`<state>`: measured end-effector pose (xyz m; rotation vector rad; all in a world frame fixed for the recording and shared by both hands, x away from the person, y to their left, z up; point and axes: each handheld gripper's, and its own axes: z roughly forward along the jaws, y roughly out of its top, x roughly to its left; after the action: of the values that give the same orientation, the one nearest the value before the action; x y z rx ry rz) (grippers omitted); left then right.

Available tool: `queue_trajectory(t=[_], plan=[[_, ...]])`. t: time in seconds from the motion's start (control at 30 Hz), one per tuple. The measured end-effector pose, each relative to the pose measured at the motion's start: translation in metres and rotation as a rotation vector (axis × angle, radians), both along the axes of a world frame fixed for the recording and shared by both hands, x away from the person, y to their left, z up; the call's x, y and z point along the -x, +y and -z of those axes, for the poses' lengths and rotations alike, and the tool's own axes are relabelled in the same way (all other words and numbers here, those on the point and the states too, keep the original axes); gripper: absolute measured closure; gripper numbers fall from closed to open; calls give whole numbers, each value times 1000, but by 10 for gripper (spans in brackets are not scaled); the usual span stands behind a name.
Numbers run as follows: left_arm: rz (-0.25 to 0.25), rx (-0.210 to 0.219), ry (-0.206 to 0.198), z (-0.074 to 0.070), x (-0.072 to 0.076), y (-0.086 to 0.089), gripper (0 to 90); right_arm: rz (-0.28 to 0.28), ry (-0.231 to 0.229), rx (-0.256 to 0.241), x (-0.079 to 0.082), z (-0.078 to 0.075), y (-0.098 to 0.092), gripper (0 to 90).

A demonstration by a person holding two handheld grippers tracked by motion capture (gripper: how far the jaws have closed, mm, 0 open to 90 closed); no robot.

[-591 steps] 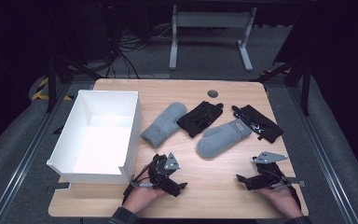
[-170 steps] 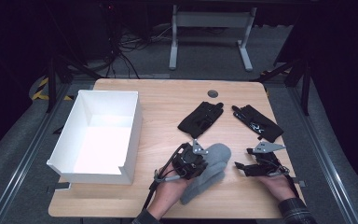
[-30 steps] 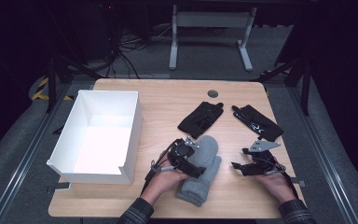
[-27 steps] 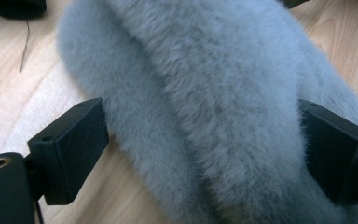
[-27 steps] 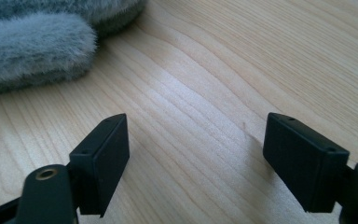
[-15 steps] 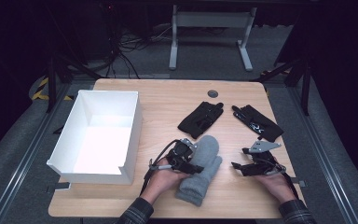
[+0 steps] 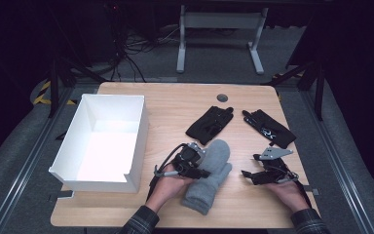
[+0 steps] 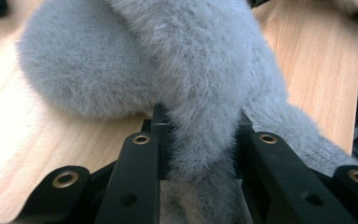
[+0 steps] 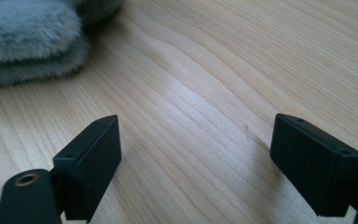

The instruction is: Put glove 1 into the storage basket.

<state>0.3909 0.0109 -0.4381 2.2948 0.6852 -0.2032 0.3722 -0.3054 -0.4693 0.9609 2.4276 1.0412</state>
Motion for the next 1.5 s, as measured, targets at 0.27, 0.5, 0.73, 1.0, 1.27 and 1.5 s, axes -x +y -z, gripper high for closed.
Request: queue_trajectory(t=[0.27, 0.5, 0.73, 1.0, 1.27, 1.5], plan=[[-31, 53, -37, -23, 1, 15, 734, 3, 0, 0, 0, 0, 0, 168], [-48, 73, -72, -44, 4, 22, 734, 4, 0, 0, 0, 0, 0, 168], [-80, 88, -111, -71, 6, 31, 735, 4, 0, 0, 0, 0, 0, 168], [-103, 94, -150, -103, 7, 45, 735, 5, 0, 0, 0, 0, 0, 168], [-116, 111, -177, -137, 2, 63, 734, 7, 0, 0, 0, 0, 0, 167], [-135, 126, -199, -165, -3, 85, 734, 7, 0, 1, 0, 0, 0, 167]])
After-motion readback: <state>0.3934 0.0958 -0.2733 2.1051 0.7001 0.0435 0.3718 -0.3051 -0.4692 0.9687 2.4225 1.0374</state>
